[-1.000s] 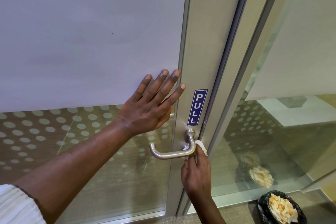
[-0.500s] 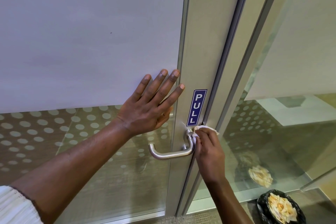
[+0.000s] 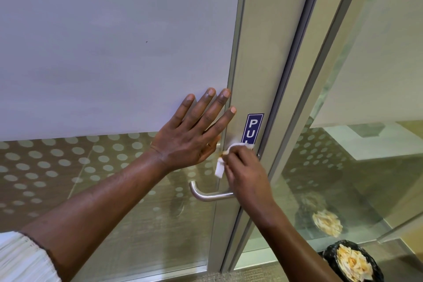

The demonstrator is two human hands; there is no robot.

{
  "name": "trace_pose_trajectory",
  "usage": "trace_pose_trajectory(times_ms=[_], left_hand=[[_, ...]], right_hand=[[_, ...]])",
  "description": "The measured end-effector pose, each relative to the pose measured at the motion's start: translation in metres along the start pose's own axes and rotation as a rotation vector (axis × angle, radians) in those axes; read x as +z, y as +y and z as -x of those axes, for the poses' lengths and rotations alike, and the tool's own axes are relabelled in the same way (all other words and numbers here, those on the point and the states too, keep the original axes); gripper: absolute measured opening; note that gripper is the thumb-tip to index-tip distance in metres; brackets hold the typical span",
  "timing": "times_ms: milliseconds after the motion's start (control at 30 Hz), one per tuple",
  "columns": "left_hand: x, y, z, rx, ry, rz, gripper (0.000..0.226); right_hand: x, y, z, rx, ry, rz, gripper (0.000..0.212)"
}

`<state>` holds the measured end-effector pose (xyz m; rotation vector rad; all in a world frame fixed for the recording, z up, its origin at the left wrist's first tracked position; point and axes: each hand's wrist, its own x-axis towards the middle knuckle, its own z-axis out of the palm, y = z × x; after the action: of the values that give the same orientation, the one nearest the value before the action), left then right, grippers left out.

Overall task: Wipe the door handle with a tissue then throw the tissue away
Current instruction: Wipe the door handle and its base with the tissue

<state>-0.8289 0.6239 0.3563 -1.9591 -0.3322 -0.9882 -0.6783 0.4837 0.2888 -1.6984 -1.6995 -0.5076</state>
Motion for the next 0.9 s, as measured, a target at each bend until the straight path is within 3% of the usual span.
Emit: trace_pose_trajectory(times_ms=[100, 233, 433, 533, 633, 833, 900], left_hand=[[0.000, 0.000, 0.001, 0.003, -0.003, 0.003, 0.073], [-0.001, 0.000, -0.001, -0.006, 0.007, 0.013, 0.070], [-0.004, 0.001, -0.002, -0.006, 0.003, 0.040, 0.067], [-0.005, 0.000, -0.003, -0.012, 0.008, 0.037, 0.066], [-0.004, 0.000, -0.004, -0.013, 0.015, 0.029, 0.066], [-0.005, 0.001, -0.004, -0.018, 0.024, 0.025, 0.066], [-0.005, 0.000, -0.004, -0.016, 0.025, 0.025, 0.066]], right_hand=[[0.003, 0.001, 0.010, -0.039, -0.141, 0.029, 0.014], [-0.010, 0.014, 0.012, 0.168, -0.072, 0.073, 0.014], [-0.023, 0.006, 0.015, 0.407, -0.135, 0.113, 0.013], [-0.030, 0.006, 0.016, 0.460, -0.215, 0.159, 0.011], [-0.030, 0.000, 0.011, 0.492, -0.181, 0.097, 0.008], [-0.009, -0.022, 0.004, 0.572, -0.197, 0.100, 0.038], [-0.007, -0.019, 0.004, 0.567, -0.174, 0.094, 0.036]])
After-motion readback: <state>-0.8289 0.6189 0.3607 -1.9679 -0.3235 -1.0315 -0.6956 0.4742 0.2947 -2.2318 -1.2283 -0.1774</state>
